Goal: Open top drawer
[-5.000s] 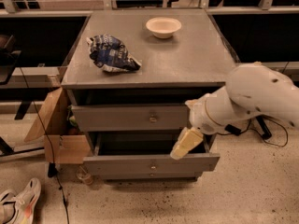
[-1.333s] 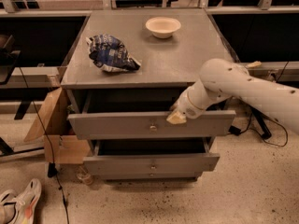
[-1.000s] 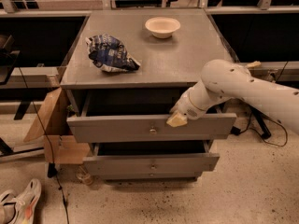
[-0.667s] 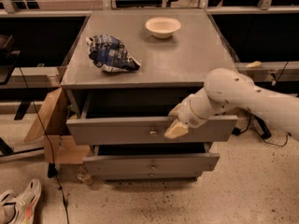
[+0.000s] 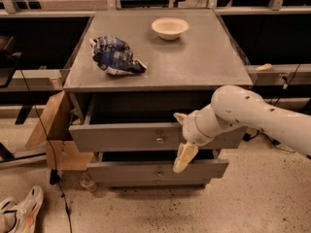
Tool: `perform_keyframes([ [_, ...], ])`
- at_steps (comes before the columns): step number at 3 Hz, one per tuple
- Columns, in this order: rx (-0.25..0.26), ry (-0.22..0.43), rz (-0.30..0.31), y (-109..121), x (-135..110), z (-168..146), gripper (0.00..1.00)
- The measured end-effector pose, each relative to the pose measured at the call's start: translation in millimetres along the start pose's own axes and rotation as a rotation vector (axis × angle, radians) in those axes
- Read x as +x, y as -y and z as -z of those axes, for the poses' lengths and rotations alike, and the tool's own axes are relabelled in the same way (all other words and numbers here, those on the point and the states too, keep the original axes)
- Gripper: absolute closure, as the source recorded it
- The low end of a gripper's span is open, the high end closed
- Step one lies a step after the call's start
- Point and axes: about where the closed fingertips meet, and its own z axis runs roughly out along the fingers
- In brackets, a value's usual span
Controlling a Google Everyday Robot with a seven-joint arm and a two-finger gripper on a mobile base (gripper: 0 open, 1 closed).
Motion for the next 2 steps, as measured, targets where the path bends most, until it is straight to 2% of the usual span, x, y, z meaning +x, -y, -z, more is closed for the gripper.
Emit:
perform_keyframes([
  [1, -0.002, -0.024, 0.017, -5.0, 0.7, -4.1, 0.16],
  [2, -0.003, -0.054, -0.005, -3.8, 0.3, -8.3, 0.39],
])
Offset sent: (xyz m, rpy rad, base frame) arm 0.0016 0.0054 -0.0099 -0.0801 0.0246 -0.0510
